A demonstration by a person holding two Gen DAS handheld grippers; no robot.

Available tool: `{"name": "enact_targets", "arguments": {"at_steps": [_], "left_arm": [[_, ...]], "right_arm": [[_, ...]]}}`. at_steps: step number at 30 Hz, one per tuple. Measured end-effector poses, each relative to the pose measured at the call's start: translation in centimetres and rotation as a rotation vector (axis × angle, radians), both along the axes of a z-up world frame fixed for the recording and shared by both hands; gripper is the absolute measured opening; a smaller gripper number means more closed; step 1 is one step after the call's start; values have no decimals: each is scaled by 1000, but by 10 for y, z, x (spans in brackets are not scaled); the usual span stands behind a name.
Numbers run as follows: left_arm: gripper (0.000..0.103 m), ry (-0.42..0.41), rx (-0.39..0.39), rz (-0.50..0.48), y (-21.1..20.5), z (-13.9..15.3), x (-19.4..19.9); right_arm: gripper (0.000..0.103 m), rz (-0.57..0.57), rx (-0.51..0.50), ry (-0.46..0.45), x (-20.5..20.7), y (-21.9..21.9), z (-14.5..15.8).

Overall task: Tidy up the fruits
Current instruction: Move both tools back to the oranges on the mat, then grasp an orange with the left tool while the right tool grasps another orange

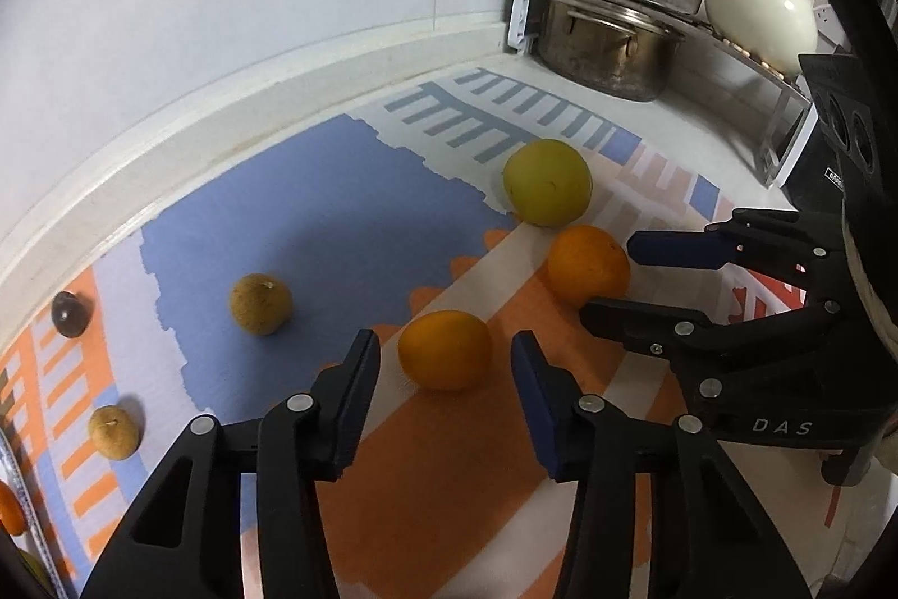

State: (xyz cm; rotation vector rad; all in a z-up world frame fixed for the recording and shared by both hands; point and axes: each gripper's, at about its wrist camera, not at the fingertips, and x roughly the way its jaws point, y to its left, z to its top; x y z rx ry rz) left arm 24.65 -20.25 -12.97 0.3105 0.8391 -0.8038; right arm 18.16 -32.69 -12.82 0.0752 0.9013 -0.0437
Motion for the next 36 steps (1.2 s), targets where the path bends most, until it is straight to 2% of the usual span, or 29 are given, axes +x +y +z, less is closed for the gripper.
{"name": "enact_targets", "arguments": {"at_steps": [7, 11, 13, 21, 36], "left_arm": [[36, 51, 5, 7, -5, -10, 9], [35, 58, -4, 13, -3, -9, 8], [35, 59, -6, 17, -3, -8, 7], [35, 17, -6, 69, 11, 8, -6], [35, -63, -61, 199, 65, 54, -37]], "right_arm": [[50, 15, 28, 26, 13, -4, -7], [42, 25, 52, 25, 16, -4, -9], [42, 23, 45, 22, 17, -2, -9], [41, 5, 53, -12, 8, 5, -1], [41, 7, 51, -124, -25, 45, 44]]}}
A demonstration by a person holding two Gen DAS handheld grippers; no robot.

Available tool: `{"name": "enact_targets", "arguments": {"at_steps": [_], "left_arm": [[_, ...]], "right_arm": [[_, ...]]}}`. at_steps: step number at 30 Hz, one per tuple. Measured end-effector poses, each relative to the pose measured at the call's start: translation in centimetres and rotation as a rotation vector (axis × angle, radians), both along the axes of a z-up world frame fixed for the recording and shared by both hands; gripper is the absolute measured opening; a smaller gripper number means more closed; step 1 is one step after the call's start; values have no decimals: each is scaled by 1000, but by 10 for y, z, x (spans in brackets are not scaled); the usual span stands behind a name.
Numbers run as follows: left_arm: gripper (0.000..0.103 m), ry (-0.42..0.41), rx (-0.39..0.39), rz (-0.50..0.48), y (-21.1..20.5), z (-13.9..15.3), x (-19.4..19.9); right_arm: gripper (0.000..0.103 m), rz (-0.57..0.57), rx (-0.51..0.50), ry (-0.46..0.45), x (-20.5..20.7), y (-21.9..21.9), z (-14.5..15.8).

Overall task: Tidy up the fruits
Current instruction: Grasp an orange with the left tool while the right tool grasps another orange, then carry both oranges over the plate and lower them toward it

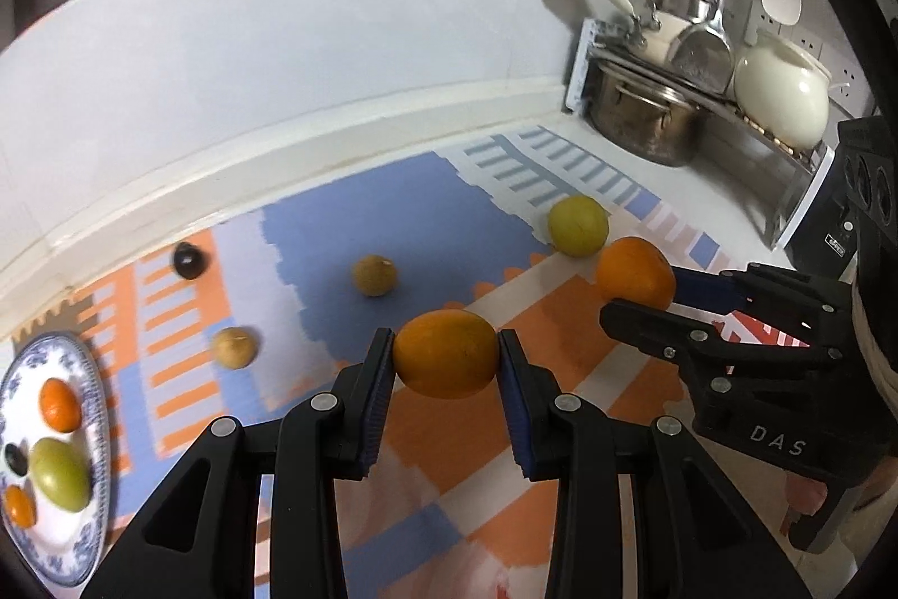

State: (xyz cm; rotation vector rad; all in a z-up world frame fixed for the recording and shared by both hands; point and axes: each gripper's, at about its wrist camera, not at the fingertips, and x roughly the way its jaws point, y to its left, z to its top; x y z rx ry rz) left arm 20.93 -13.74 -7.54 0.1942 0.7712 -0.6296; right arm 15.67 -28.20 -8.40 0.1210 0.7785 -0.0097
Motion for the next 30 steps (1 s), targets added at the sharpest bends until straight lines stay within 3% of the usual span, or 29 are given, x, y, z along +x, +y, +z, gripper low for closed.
{"name": "enact_targets", "arguments": {"at_steps": [14, 30], "left_arm": [[35, -92, -51, 110, 69, 40, -38], [35, -141, -79, 262, 161, 58, -71]], "right_arm": [[41, 19, -5, -86, -29, 53, 38], [41, 158, -25, -163, -39, 137, 68]]}}
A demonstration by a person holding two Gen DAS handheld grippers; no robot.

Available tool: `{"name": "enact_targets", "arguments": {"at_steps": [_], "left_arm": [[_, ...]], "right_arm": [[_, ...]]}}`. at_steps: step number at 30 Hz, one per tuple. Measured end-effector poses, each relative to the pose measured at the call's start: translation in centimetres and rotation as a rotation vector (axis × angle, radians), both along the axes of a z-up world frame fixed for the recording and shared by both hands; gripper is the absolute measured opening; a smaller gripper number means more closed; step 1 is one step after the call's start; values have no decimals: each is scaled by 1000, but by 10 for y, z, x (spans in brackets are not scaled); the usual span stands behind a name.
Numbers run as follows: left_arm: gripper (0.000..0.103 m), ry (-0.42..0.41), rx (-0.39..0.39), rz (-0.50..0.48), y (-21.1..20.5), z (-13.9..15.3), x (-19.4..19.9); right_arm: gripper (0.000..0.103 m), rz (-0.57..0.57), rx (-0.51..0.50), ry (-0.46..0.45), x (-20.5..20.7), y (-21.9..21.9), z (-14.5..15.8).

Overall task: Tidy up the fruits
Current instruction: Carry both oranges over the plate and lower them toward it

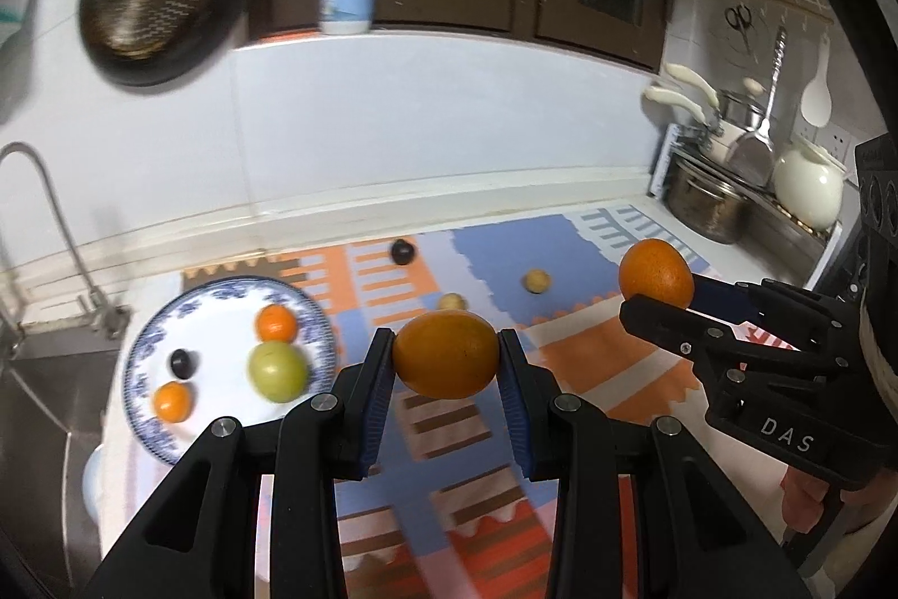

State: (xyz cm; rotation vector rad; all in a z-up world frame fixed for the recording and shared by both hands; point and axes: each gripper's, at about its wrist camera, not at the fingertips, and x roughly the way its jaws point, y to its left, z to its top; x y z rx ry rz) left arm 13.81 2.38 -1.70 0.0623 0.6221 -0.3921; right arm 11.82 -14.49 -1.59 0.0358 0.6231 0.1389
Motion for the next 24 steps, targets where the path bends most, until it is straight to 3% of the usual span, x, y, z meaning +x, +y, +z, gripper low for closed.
{"name": "enact_targets", "arguments": {"at_steps": [14, 24], "left_arm": [[35, 2, 8, 150, 75, -5, -7], [35, 34, 47, 249, 124, -22, 14]], "right_arm": [[41, 152, 9, 16, 16, 74, -7], [41, 250, -10, 64, 55, 124, -25]]}}
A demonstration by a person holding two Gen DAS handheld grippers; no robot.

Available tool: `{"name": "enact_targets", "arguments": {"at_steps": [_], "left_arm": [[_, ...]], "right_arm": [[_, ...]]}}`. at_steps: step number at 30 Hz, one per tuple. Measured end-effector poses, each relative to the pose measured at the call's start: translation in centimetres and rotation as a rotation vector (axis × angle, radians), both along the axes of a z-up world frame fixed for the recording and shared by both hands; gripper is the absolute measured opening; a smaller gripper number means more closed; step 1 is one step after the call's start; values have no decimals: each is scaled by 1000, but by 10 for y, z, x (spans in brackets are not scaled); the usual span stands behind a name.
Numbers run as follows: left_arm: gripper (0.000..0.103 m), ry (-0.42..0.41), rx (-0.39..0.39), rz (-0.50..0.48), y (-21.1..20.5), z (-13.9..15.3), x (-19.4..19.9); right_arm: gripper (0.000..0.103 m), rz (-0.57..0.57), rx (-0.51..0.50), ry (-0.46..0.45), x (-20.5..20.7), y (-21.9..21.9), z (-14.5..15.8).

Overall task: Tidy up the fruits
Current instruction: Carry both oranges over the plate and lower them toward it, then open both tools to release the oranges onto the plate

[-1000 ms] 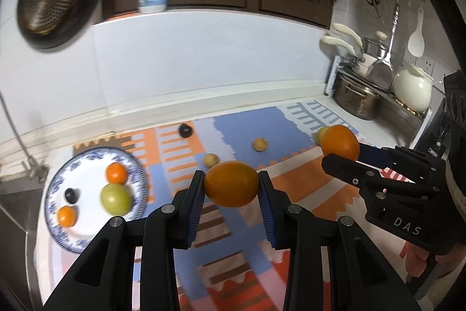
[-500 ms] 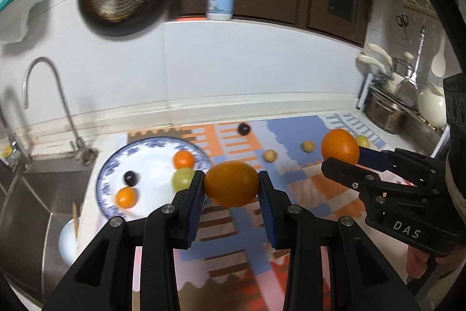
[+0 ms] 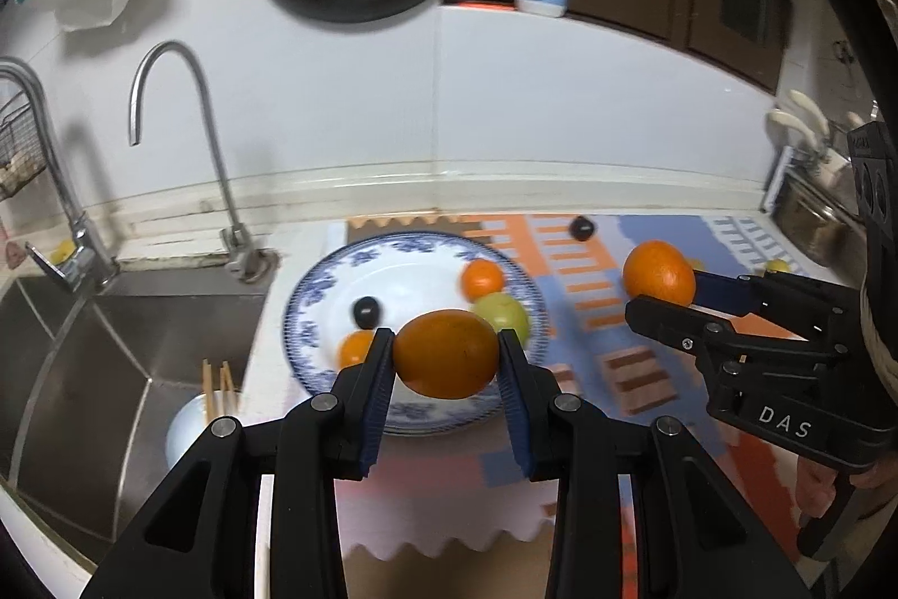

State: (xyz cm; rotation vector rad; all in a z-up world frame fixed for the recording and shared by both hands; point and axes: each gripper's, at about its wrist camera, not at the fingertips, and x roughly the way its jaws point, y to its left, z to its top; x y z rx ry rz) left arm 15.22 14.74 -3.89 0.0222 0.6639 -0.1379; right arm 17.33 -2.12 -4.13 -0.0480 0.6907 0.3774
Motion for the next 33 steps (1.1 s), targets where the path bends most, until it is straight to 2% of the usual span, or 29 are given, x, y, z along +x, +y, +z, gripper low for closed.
{"name": "enact_targets", "arguments": {"at_steps": [4, 12, 22, 27, 33], "left_arm": [[35, 18, 4, 29, 18, -6, 17], [35, 55, 8, 11, 40, -15, 73], [35, 170, -33, -14, 46, -45, 137], [35, 208, -14, -17, 42, -55, 150], [36, 225, 12, -29, 35, -59, 151]], "right_arm": [[41, 46, -22, 15, 22, 22, -6], [41, 115, -57, 53, 74, 62, -18], [41, 104, -82, 188, 149, 81, -43], [41, 108, -75, 241, 169, 83, -52], [41, 115, -87, 244, 175, 81, -56]]}}
